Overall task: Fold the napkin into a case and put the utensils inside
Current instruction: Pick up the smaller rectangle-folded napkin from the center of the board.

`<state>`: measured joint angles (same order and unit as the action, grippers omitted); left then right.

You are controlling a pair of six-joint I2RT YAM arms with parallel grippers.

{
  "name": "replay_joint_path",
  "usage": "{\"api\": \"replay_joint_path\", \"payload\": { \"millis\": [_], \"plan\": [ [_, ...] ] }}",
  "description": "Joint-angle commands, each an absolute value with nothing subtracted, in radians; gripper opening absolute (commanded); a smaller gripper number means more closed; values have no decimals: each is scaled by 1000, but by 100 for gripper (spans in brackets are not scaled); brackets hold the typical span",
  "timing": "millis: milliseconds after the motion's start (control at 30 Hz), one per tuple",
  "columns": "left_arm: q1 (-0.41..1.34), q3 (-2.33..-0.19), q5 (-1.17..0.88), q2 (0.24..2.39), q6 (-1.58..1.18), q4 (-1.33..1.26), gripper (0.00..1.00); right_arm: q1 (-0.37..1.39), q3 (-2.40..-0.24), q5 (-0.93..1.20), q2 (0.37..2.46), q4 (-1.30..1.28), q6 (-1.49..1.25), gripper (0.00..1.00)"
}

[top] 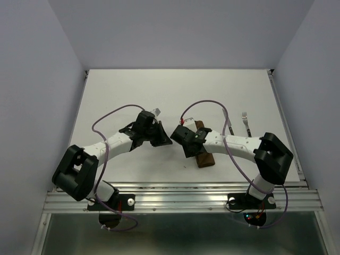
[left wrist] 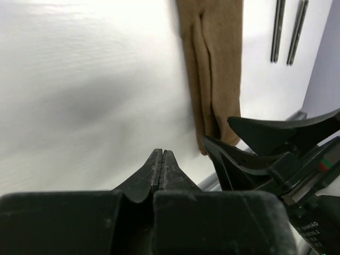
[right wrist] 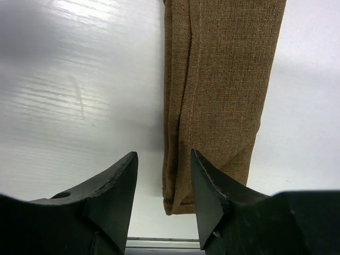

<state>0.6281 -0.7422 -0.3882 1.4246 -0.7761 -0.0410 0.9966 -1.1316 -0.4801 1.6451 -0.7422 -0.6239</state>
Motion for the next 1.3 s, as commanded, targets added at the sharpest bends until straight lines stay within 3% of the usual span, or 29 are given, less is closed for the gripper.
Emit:
{"api": "replay_joint_path", "payload": {
  "millis": [0, 533, 733, 933, 1267],
  "plan": [
    [548, -713, -342, 1365, -715, 51, 1, 1006, -1160, -546, 1660, -746, -595, 50],
    [445, -664, -345, 1364, -686, 44, 1, 1006, -1095, -567, 1752, -624, -535, 44],
    [439, -657, -344, 1365, -686, 37, 1, 1006, -1049, -591, 1810, -577, -546, 28],
    [413, -650, -344, 1348, -670, 52, 1, 1006, -1014, -606, 1812, -525, -548, 1],
    [250, -727, -319, 1290, -586, 150, 1, 1006, -1046, -361, 1724, -295, -456, 1]
  ]
}}
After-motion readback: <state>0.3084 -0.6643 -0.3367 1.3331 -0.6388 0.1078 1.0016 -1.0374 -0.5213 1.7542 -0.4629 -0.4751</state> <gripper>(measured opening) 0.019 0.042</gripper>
